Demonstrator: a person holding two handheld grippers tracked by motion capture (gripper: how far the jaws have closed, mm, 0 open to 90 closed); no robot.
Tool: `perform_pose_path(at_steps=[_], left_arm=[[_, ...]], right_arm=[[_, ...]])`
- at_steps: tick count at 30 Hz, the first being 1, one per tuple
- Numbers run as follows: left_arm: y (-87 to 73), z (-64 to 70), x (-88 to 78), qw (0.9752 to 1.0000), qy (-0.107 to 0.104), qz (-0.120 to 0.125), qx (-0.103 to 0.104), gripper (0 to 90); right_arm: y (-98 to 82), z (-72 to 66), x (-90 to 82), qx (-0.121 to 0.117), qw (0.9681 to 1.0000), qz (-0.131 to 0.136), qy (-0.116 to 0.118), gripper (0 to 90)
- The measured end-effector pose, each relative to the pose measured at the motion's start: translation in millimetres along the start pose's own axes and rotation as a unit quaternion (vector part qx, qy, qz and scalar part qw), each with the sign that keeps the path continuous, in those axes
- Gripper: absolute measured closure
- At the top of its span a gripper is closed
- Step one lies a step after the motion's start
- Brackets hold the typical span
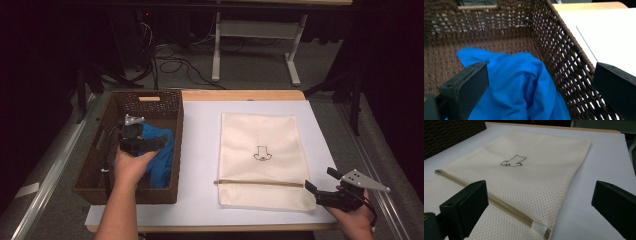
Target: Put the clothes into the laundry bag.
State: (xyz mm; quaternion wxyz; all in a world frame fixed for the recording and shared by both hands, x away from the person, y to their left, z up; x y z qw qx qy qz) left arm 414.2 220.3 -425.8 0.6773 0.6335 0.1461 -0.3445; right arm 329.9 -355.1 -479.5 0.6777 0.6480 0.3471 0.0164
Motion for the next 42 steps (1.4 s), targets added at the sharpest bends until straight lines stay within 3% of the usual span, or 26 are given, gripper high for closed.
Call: perform_pose_path(at_steps=[6, 10, 16, 19, 22, 25, 28, 34, 36, 38, 42], left_arm=[[-0.5, -8.0, 10.6, 0.9983, 0.009, -0.057, -0.004, 0.7], [-4.8, -14.7, 25.7, 0.9939, 0.009, -0.11, -0.006, 0.7], [-16.4, -20.3, 47.4, 0.9831, 0.007, -0.183, -0.006, 0.6], [-22.3, -23.9, 60.0, 0.9731, 0.015, -0.23, -0.01, 0.7], [-27.2, -26.7, 70.0, 0.9646, 0.025, -0.262, -0.011, 0.7], [-35.1, -29.3, 79.0, 0.9578, 0.029, -0.286, -0.018, 1.9], [-34.9, -28.6, 77.8, 0.9573, 0.037, -0.287, -0.004, 5.3], [-31.7, -29.8, 72.6, 0.9594, 0.043, -0.279, -0.005, 19.6], [-29.1, -29.6, 68.4, 0.9625, 0.042, -0.268, 0.0, 37.8], [-29.0, -27.0, 68.0, 0.9625, 0.044, -0.267, 0.014, 47.5], [-27.9, -25.3, 66.4, 0.9632, 0.037, -0.265, 0.019, 66.6]], right_arm=[[0.4, -0.6, 1.8, 0.0, 1.0, -0.001, -0.001, 1.6], [0.3, 0.0, 2.0, 0.001, 1.0, -0.002, -0.002, 1.6], [-0.2, -0.3, 1.7, 0.001, 1.0, -0.002, -0.002, 1.7], [-0.7, -0.4, 2.4, 0.0, 1.0, -0.004, 0.001, 1.9], [-0.9, -0.6, 2.7, 0.001, 1.0, -0.005, 0.0, 2.0], [-1.5, 0.1, 4.0, 0.0, 1.0, -0.007, 0.0, 2.2], [-2.4, -0.2, 3.7, 0.002, 0.9999, -0.01, 0.0, 2.3], [-2.1, -0.2, 1.9, 0.006, 1.0, -0.006, -0.004, 2.5], [-2.4, -0.1, 1.8, 0.013, 0.9999, -0.007, -0.006, 2.6], [-2.5, 0.3, 2.3, 0.012, 0.9999, -0.008, -0.005, 2.7], [-2.5, -0.2, 2.6, 0.011, 0.9999, -0.008, -0.005, 3.0]])
Point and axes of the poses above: each handheld gripper's, and its own axes: x roughly forward along the jaws, y roughly out of its top, z roughly to its right, the point moved 1 cm from there along x, roughly forward along the jaws, and after that the axes turned 1 degree about x, right-handed, at the moved point
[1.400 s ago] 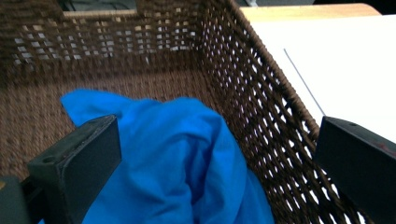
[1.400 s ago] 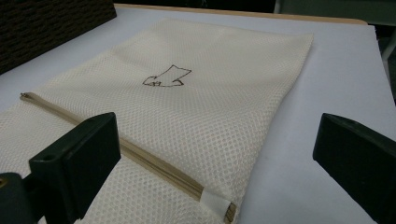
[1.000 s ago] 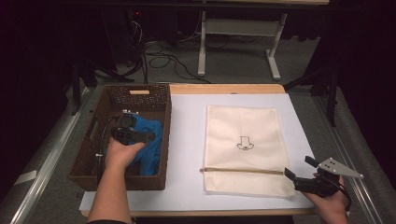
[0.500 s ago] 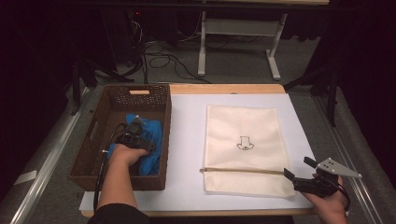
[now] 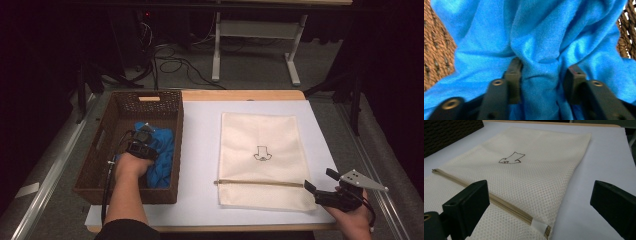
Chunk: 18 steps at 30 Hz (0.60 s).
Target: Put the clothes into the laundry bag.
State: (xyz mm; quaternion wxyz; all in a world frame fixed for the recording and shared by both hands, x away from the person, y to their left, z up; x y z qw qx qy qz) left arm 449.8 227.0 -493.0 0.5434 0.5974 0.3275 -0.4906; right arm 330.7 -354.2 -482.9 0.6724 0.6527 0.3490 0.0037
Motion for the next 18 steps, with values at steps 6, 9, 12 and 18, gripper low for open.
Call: perform_pose_path(at_steps=[6, 9, 12, 18], left_arm=[[0.2, 2.3, -2.1, 1.0, 0.002, 0.004, 0.007, 76.7], [0.9, 3.1, -5.2, 0.9998, 0.005, 0.014, 0.012, 77.9], [1.6, 4.4, -10.7, 0.9995, 0.001, 0.029, 0.013, 78.5], [1.7, 5.6, -19.0, 0.9978, 0.003, 0.063, 0.017, 78.6]], right_arm=[[0.4, 1.3, -1.3, -0.001, 1.0, 0.003, -0.002, 3.0], [0.3, 1.8, -2.0, -0.001, 1.0, 0.005, -0.001, 3.0], [0.1, 1.6, -1.2, -0.002, 1.0, 0.002, -0.001, 3.0], [0.1, 0.9, -1.6, -0.004, 1.0, 0.006, 0.002, 5.6]])
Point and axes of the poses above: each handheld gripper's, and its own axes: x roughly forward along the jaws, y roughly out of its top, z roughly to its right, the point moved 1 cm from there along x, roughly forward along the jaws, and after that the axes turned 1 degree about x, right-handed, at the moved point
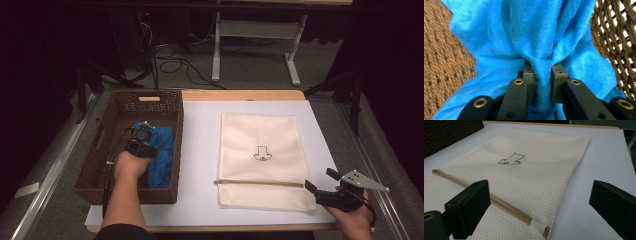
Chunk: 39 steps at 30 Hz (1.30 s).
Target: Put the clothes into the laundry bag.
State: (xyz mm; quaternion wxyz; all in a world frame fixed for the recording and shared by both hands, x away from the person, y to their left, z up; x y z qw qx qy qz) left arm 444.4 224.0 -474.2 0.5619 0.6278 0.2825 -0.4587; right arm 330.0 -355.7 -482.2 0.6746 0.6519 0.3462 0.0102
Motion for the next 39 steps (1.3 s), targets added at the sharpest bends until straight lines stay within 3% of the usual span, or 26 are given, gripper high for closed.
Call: perform_pose_path(at_steps=[7, 10, 13, 16, 20, 21, 26, 28, 31, 33, 39], left_arm=[[0.5, 1.3, -17.4, 0.9983, 0.01, 0.056, 0.011, 78.9], [-1.4, 3.4, -23.6, 0.9967, 0.001, 0.079, 0.017, 78.9], [-3.0, 6.0, -30.6, 0.9944, 0.009, 0.103, 0.024, 79.1], [-5.2, 9.5, -40.9, 0.9902, 0.02, 0.136, 0.027, 79.5], [-9.3, 11.1, -54.2, 0.9817, 0.027, 0.186, 0.03, 79.6], [-11.0, 11.3, -57.0, 0.9784, 0.027, 0.203, 0.031, 79.5], [-16.8, 11.0, -64.4, 0.9686, 0.024, 0.245, 0.031, 79.6], [-18.7, 13.1, -67.4, 0.9635, 0.032, 0.263, 0.039, 79.6], [-21.5, 16.7, -73.8, 0.9524, 0.042, 0.298, 0.048, 79.6], [-23.6, 17.8, -76.9, 0.9463, 0.046, 0.316, 0.051, 79.7], [-27.2, 24.6, -81.1, 0.9338, 0.066, 0.344, 0.072, 79.7]], right_arm=[[-0.5, -0.1, -0.9, -0.004, 1.0, 0.003, 0.003, 7.5], [-0.6, 0.2, -0.9, -0.003, 1.0, 0.002, 0.003, 7.9], [-0.4, -0.3, -1.4, -0.004, 1.0, 0.004, 0.004, 8.2], [0.3, -0.6, -2.2, -0.003, 1.0, 0.008, 0.004, 9.9], [1.1, -0.4, -3.6, -0.006, 0.9999, 0.014, 0.005, 10.4], [1.3, -0.5, -3.8, -0.003, 0.9999, 0.014, 0.005, 10.4], [1.3, -0.9, -3.2, -0.005, 0.9999, 0.013, 0.003, 11.3], [1.4, -1.4, -3.5, -0.009, 0.9998, 0.015, 0.004, 12.4], [1.2, -2.1, -3.7, -0.01, 0.9998, 0.016, 0.003, 12.6], [1.3, -2.3, -3.4, -0.01, 0.9998, 0.015, 0.001, 12.7], [0.9, -1.5, -4.5, -0.007, 0.9998, 0.015, -0.004, 13.2]])
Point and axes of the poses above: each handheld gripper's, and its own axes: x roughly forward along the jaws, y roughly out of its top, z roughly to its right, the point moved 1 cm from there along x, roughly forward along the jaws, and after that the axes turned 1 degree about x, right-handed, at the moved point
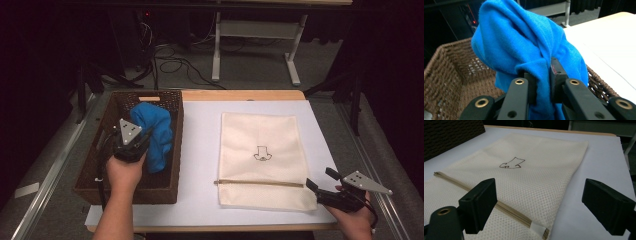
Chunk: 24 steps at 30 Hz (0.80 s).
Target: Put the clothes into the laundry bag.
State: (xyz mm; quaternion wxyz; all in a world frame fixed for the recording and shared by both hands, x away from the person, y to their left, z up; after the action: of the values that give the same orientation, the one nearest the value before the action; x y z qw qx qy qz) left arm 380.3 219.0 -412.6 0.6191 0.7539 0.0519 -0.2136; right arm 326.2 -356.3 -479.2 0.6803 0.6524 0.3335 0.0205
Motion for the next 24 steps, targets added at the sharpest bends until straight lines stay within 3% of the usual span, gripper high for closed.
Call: perform_pose_path(at_steps=[6, 12, 18, 24], left_arm=[[1.3, -1.2, -8.6, 0.9992, 0.017, 0.036, -0.008, 79.6], [9.5, 1.2, -22.9, 0.9954, 0.028, 0.082, -0.041, 79.7], [18.4, 10.7, -34.1, 0.9911, 0.045, 0.117, -0.044, 79.7], [30.5, 13.7, -38.7, 0.9888, 0.048, 0.134, -0.045, 79.7]], right_arm=[[0.4, 0.3, -2.0, -0.003, 1.0, 0.006, -0.001, 14.4], [-0.7, 2.3, -0.1, 0.005, 1.0, 0.003, 0.0, 15.3], [0.3, 2.1, -3.2, 0.002, 0.9999, 0.01, 0.002, 15.5], [0.4, 3.7, -3.8, 0.005, 0.9999, 0.011, 0.001, 15.8]])
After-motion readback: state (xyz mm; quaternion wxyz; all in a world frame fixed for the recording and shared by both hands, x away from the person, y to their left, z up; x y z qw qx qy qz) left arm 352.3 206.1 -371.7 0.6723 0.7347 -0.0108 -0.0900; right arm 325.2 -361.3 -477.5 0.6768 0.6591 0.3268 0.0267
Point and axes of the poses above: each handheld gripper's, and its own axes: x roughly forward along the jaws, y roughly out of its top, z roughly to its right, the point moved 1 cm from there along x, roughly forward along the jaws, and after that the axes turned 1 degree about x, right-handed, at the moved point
